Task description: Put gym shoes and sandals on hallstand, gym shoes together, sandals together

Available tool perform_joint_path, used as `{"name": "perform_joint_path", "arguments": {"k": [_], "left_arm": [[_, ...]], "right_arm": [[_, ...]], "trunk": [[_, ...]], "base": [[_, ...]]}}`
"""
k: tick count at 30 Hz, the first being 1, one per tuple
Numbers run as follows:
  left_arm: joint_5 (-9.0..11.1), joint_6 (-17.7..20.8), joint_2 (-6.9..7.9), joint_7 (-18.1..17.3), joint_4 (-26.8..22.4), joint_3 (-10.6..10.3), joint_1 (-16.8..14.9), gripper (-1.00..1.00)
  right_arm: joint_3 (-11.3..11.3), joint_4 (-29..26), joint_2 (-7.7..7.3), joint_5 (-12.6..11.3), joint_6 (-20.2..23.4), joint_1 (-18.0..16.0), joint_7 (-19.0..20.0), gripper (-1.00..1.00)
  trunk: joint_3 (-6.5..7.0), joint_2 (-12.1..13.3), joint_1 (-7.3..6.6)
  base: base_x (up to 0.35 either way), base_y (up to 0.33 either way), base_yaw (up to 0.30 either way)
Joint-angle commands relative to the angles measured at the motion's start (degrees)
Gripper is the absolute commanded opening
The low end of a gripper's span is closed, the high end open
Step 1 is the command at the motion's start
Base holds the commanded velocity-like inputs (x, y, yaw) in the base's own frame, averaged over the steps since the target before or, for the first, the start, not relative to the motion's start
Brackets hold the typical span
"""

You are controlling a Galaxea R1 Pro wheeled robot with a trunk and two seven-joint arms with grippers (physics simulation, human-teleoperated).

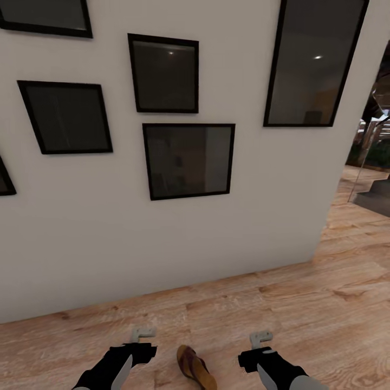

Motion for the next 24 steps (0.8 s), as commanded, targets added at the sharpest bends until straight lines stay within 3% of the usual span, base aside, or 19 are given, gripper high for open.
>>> {"name": "perform_joint_path", "arguments": {"k": [1,9,24], "left_arm": [[0.0,0.0,0.00,0.0,0.0,0.0,0.0,1.00],[0.0,0.0,0.00,0.1,0.0,0.0,0.0,1.00],[0.0,0.0,-0.09,0.1,0.0,0.0,0.0,1.00]], "right_arm": [[0.6,0.1,0.00,0.0,0.0,0.0,0.0,1.00],[2.5,0.6,0.02,-0.1,-0.1,0.0,0.0,1.00],[2.7,0.6,0.02,-0.1,-0.1,0.0,-0.1,1.00]], "trunk": [[0.00,0.0,0.00],[0.00,0.0,0.00],[0.00,0.0,0.00]], "base": [[0.239,-0.265,0.000],[0.136,-0.285,0.000],[-0.184,-0.281,0.000]]}}
